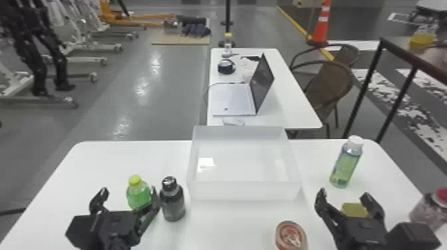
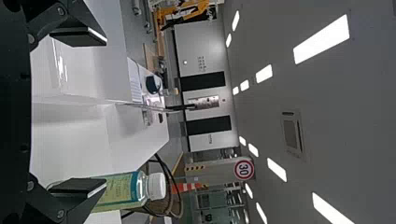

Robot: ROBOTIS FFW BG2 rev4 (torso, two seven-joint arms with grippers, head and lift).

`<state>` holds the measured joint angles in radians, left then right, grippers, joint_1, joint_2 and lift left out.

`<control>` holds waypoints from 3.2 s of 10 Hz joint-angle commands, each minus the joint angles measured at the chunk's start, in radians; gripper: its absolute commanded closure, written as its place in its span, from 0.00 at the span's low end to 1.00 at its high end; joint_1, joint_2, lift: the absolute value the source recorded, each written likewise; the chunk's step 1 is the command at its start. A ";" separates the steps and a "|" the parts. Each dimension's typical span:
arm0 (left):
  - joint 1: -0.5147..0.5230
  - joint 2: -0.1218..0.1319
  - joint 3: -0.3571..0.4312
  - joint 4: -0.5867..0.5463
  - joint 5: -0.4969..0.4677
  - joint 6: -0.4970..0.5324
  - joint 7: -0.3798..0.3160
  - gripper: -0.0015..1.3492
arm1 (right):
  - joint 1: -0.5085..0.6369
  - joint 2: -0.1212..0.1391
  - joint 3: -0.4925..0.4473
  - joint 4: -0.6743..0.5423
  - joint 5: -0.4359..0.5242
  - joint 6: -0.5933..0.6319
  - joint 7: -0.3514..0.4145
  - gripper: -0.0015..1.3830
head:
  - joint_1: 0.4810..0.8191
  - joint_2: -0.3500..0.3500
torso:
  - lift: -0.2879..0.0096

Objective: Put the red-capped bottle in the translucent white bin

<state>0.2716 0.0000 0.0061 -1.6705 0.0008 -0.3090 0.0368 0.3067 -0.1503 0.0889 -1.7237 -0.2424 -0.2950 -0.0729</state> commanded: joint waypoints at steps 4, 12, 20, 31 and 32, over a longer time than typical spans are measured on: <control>0.000 -0.002 0.000 0.000 0.004 -0.001 0.000 0.09 | 0.002 0.002 -0.002 0.003 0.002 -0.004 -0.004 0.16 | 0.20 0.50 | 0.63; -0.002 0.002 -0.003 0.005 0.010 0.002 0.000 0.09 | 0.129 0.066 -0.143 -0.022 0.035 -0.024 -0.070 0.16 | 0.20 0.50 | 0.63; -0.005 0.002 -0.012 0.017 0.028 0.002 0.000 0.09 | 0.153 0.137 -0.354 0.127 0.018 -0.085 -0.111 0.16 | 0.20 0.50 | 0.63; -0.008 0.000 -0.021 0.038 0.061 -0.013 0.000 0.09 | -0.081 0.074 -0.383 0.375 0.028 -0.113 -0.104 0.17 | 0.20 0.50 | 0.63; -0.008 0.000 -0.021 0.040 0.064 -0.013 0.000 0.09 | -0.104 0.069 -0.383 0.398 0.028 -0.113 -0.096 0.17 | 0.20 0.50 | 0.63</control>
<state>0.2636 0.0001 -0.0155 -1.6314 0.0634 -0.3227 0.0368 0.2156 -0.0791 -0.2945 -1.3387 -0.2149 -0.4080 -0.1697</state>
